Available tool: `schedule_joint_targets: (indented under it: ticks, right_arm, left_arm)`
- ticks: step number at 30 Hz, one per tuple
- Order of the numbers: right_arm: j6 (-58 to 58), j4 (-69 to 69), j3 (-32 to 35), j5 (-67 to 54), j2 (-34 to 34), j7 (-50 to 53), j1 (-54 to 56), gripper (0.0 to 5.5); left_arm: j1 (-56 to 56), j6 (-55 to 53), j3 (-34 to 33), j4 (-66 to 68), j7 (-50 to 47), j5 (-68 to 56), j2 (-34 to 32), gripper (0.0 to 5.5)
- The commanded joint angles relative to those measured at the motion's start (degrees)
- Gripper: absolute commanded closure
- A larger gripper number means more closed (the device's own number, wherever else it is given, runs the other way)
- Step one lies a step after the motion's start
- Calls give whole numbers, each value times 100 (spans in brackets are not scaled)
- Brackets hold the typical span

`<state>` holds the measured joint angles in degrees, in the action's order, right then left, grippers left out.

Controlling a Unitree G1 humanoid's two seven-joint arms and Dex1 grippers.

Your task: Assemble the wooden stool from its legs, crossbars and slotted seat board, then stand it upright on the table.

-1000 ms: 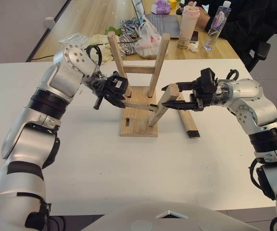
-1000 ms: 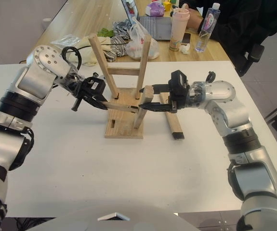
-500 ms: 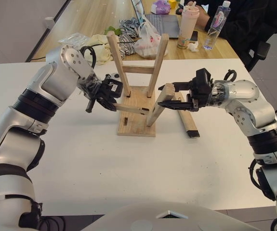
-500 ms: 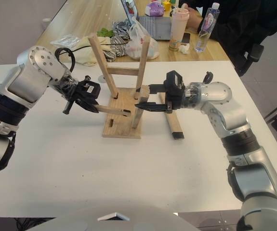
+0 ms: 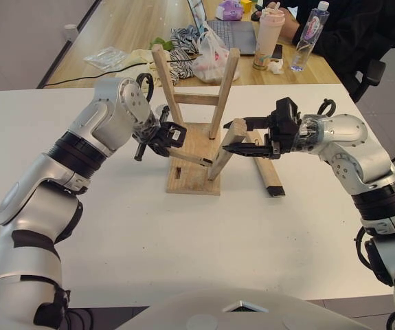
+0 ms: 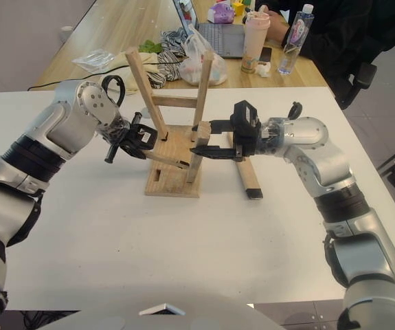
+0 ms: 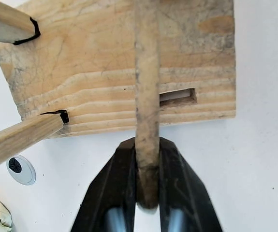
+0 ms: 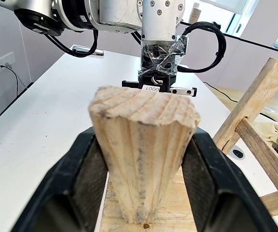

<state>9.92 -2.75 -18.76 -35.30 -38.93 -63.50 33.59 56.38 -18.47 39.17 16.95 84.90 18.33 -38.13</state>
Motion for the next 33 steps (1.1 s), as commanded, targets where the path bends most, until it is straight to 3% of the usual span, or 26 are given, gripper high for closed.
schedule_joint_targets:
  ticks: [1,11,20,23,33]
  right_arm:
    - [535,-299,-986,1312,6,-6,-574,345]
    - [502,-300,-1020,1359,-65,-22,-618,345]
    - [483,-347,-1110,1390,-74,20,-589,345]
    - [496,-352,-1121,1397,-92,51,-586,345]
    - [466,-402,-1158,1424,-102,36,-551,345]
  left_arm:
    - [16,-289,-576,-580,15,-688,519,513]
    - [-301,-809,-1580,-1154,371,-1534,166,513]
    - [-446,-436,-1015,-915,754,-1027,-1049,513]
    - [-459,-683,-755,-1269,757,-1493,-1349,513]
    - [-310,-760,-867,-1157,480,-1529,-929,513]
